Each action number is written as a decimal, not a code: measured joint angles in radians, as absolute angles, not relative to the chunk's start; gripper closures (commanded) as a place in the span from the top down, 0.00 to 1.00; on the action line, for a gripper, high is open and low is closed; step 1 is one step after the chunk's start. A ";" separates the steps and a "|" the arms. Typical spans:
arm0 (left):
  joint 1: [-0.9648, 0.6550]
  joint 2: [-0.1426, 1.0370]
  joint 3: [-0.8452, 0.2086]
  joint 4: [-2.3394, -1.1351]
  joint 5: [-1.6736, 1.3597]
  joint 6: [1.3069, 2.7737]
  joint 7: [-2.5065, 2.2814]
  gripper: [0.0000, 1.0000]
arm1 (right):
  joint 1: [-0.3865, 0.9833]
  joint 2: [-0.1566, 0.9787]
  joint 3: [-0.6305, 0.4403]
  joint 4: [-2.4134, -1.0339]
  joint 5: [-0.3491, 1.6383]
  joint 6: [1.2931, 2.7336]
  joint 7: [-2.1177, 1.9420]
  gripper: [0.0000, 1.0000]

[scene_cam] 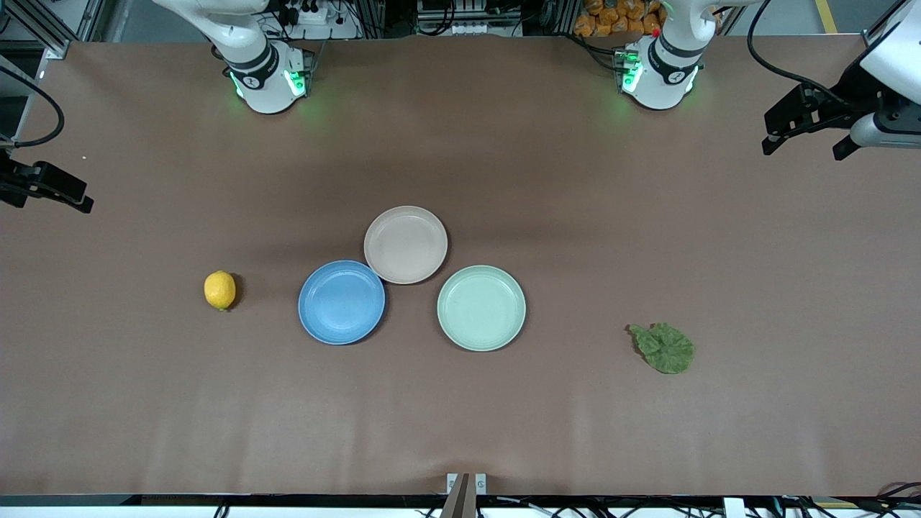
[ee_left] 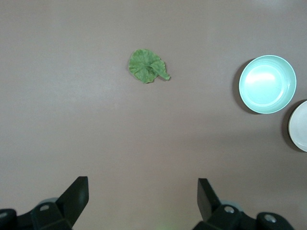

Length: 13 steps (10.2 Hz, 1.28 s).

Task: Place lemon and lettuce in plates

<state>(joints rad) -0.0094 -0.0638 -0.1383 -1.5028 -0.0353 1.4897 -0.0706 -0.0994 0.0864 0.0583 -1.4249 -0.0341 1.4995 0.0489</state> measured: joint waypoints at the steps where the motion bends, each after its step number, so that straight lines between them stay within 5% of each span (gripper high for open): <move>1: -0.009 -0.064 -0.138 -1.504 -0.035 1.490 -0.071 1.00 | -0.099 0.086 0.058 -1.425 -0.034 1.499 0.049 1.00; 13: -0.014 0.025 -0.147 -1.510 -0.035 1.632 -0.071 1.00 | -0.100 0.092 0.058 -1.425 -0.034 1.500 0.050 1.00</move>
<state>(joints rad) -0.0135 0.0248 -0.1469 -1.5099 -0.0353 1.6321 -0.0706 -0.1003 0.0918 0.0584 -1.4253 -0.0337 1.5005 0.0500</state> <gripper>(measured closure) 0.000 0.000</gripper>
